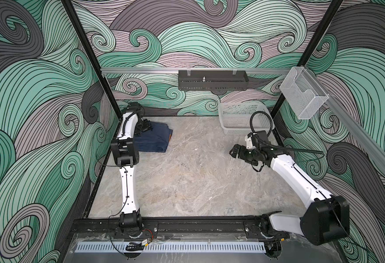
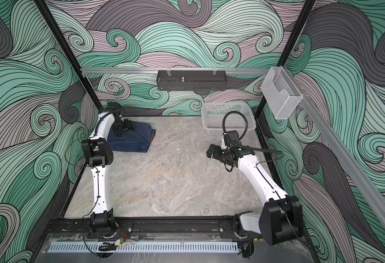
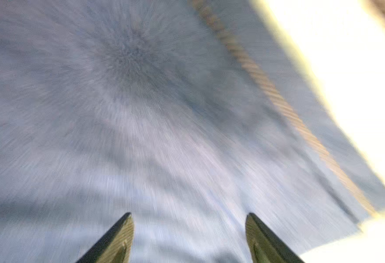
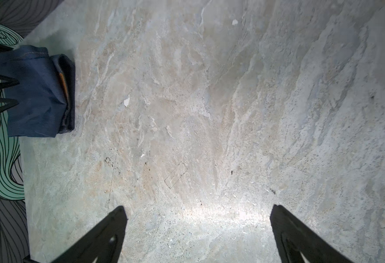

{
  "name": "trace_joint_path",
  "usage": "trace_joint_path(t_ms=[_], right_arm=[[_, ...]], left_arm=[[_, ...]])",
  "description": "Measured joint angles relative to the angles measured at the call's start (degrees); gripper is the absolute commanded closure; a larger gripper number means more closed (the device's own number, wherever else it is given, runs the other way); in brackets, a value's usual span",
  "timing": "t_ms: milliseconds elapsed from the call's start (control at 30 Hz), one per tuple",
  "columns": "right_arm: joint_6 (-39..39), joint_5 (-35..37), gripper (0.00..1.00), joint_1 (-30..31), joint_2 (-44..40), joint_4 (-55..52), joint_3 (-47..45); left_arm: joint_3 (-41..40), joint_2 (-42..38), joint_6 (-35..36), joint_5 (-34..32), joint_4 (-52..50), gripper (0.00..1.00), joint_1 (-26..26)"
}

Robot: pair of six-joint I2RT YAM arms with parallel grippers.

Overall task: Fold and stack the trousers
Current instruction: Move the trousers to the top-left of the table, then reset both arms

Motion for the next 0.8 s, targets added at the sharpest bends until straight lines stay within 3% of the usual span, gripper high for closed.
trace_joint_path(t_ms=[133,267,433,600,700,800], right_arm=[[-1.8,3.4,0.00,-0.9,-7.3,5.0,-5.1],[-5.5,10.8,0.00,-1.5,-18.8,16.3,-17.8],[-12.3,22.0,0.00,-1.7,-31.0,29.9,-32.3],[-18.0,29.5,0.00,-2.3,-32.9,42.1,-39.4],[-20.3,31.2,0.01,-3.3,-28.8,51.5,-42.9],[-20.9,31.6,0.00,-5.5,-19.3,60.4,-44.9]], left_arm=[[-23.9,-26.1,-0.4,0.6,12.4,0.20,-0.6],[-50.0,-53.3,-1.2,-1.2,29.2,0.19,-1.0],[-79.0,-76.6,-0.5,-8.9,44.9,0.18,-1.2],[-97.6,-84.2,0.8,-16.8,53.0,0.18,-1.2],[-101.2,-84.8,0.2,-20.6,54.6,0.19,-1.2],[-103.0,-83.1,-0.6,-24.3,59.6,0.19,-1.2]])
